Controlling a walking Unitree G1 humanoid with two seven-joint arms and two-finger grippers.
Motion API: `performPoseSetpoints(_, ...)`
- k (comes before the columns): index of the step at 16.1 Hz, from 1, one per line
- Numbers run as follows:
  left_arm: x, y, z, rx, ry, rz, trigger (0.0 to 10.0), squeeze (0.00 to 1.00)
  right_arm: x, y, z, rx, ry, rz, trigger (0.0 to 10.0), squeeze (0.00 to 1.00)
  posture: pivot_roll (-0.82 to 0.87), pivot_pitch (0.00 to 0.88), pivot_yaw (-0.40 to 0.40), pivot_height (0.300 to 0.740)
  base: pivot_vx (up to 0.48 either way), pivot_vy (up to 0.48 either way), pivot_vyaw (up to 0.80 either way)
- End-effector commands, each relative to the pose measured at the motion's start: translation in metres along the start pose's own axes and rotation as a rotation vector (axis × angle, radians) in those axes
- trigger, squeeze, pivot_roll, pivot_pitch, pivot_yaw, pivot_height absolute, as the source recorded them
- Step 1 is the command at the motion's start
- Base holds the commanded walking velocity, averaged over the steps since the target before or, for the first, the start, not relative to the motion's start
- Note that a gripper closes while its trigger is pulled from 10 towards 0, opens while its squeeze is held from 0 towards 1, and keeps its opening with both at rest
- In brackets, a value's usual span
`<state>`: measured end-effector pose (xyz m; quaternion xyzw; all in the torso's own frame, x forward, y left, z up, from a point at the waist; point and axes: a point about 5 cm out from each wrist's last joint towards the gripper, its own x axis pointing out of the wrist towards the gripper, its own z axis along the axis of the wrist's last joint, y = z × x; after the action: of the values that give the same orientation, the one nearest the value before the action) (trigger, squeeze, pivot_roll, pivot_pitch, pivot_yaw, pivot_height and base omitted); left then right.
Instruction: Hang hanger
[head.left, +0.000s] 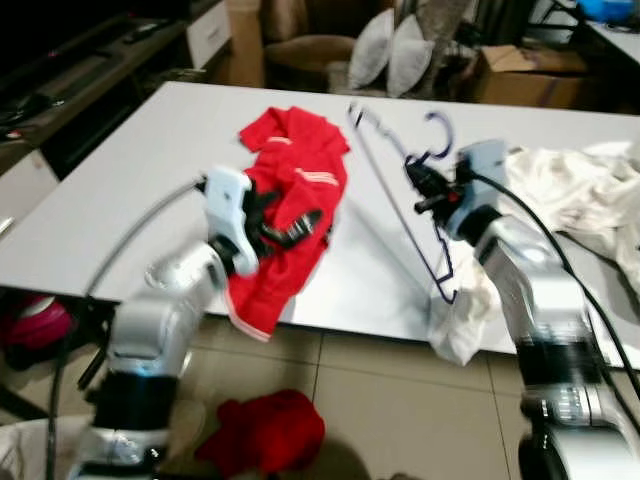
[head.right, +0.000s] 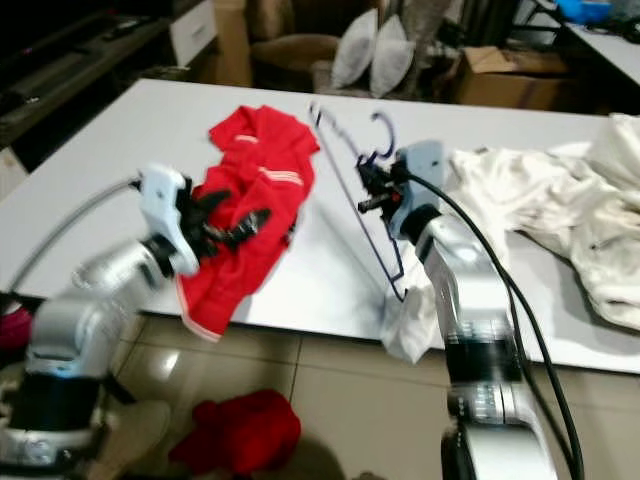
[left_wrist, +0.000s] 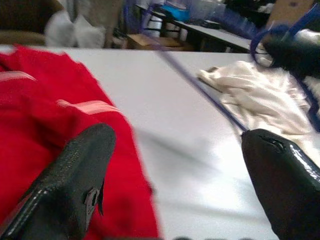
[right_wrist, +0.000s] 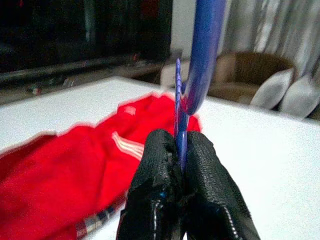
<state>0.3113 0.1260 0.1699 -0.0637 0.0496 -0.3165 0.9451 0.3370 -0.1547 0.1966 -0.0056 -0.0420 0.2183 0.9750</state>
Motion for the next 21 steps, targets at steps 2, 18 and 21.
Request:
performPoseSetpoints(2,-0.007,-0.003,0.006,-0.004,-0.096,0.071,10.0,0.00,-0.021,0.010,0.023,-0.106,-0.105,-0.176,10.0,0.00,-0.20,0.000,0.043,0.740,0.000,0.000,0.00)
performPoseSetpoints(18,-0.020,0.005,-0.010,0.095,-0.067,0.300,10.0,0.00,-0.087,0.029,-0.010,0.057,-0.010,-0.376,10.0,0.00,-0.20,0.000,0.005,0.740,0.000,-0.353,0.00)
performPoseSetpoints(21,-0.021,0.001,-0.015,0.110,-0.052,0.282,10.0,0.00,-0.086,0.033,-0.015,-0.054,0.016,-0.327,10.0,0.00,-0.20,0.000,0.007,0.740,0.000,-0.375,0.00)
